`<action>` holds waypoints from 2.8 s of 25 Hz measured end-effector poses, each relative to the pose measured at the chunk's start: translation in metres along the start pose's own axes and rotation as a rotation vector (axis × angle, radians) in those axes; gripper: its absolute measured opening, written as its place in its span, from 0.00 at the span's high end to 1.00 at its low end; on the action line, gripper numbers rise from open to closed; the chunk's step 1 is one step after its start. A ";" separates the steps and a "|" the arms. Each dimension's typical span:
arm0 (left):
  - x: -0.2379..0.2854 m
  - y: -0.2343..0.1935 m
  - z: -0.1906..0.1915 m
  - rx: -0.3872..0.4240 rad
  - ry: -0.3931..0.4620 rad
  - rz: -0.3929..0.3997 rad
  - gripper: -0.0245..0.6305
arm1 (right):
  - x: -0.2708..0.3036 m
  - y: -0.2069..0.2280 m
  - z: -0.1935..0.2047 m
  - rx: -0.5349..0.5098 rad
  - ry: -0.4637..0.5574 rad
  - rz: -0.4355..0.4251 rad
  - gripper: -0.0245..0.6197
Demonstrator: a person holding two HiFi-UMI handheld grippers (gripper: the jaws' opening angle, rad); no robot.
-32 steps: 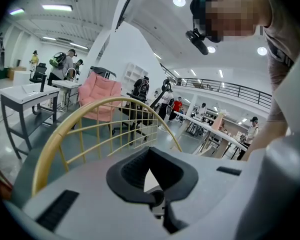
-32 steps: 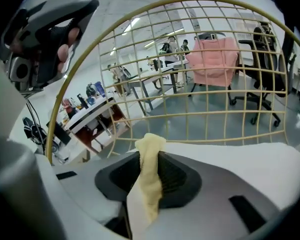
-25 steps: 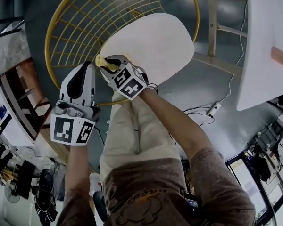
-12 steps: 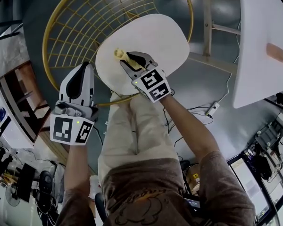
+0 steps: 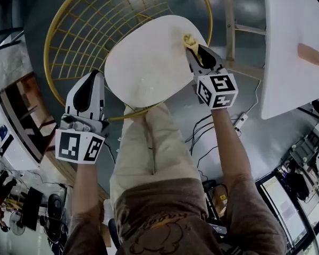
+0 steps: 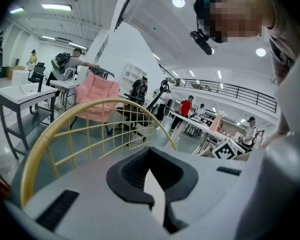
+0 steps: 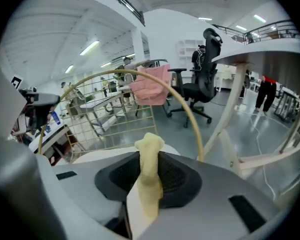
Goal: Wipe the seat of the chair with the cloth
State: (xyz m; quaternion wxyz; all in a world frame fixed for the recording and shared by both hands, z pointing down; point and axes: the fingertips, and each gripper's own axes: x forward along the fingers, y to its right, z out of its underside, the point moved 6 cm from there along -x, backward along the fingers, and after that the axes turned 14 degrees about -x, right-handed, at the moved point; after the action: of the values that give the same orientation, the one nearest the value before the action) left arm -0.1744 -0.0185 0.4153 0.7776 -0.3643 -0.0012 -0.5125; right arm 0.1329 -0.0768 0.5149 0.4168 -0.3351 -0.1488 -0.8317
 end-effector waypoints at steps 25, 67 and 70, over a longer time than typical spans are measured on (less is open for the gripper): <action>-0.002 0.003 0.011 0.000 -0.016 -0.011 0.96 | 0.027 0.055 0.052 -0.050 -0.239 0.102 0.78; -0.011 -0.009 0.018 -0.014 -0.011 -0.037 0.96 | 0.081 -0.101 0.066 -0.025 -0.262 -0.161 0.78; -0.012 -0.010 0.019 -0.016 -0.010 -0.036 0.96 | 0.079 -0.111 0.064 -0.029 -0.250 -0.168 0.78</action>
State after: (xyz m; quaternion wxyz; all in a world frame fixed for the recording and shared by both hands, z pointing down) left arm -0.1810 -0.0003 0.4301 0.7654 -0.3730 -0.0075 -0.5244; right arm 0.0393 -0.0224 0.6191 0.3193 -0.4285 -0.2152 -0.8174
